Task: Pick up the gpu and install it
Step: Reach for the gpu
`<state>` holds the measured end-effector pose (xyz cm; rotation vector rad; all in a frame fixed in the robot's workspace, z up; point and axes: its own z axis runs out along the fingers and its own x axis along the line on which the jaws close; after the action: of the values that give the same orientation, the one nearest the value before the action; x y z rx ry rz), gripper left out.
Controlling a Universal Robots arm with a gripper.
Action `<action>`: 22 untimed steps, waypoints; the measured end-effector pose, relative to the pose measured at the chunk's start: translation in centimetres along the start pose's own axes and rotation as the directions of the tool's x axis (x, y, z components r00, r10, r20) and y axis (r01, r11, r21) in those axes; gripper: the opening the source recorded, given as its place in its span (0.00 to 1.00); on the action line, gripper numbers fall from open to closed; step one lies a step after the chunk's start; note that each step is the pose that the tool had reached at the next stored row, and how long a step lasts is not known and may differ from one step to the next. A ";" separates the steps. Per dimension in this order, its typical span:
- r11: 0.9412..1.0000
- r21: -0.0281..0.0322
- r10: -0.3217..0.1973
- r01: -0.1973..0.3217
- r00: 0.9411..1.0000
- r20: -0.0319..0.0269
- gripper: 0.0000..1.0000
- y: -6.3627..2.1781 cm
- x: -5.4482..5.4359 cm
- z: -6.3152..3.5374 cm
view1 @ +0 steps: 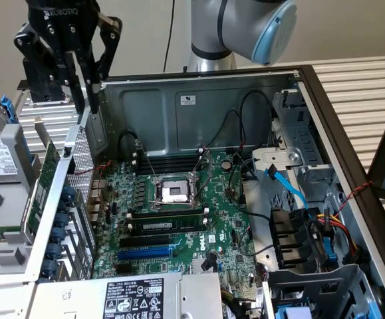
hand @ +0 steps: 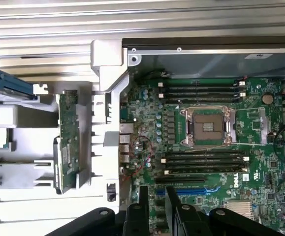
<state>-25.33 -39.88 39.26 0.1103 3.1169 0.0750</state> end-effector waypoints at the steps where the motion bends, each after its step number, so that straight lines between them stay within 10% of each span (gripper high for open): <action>1: 1.000 0.000 0.000 0.000 1.000 0.000 0.28 -0.03 0.5 -0.01; 22: 1.000 0.000 0.000 0.000 1.000 0.000 0.28 -0.66 9.9 -0.22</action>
<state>-35.28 -39.84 39.25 0.1102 3.1169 0.0749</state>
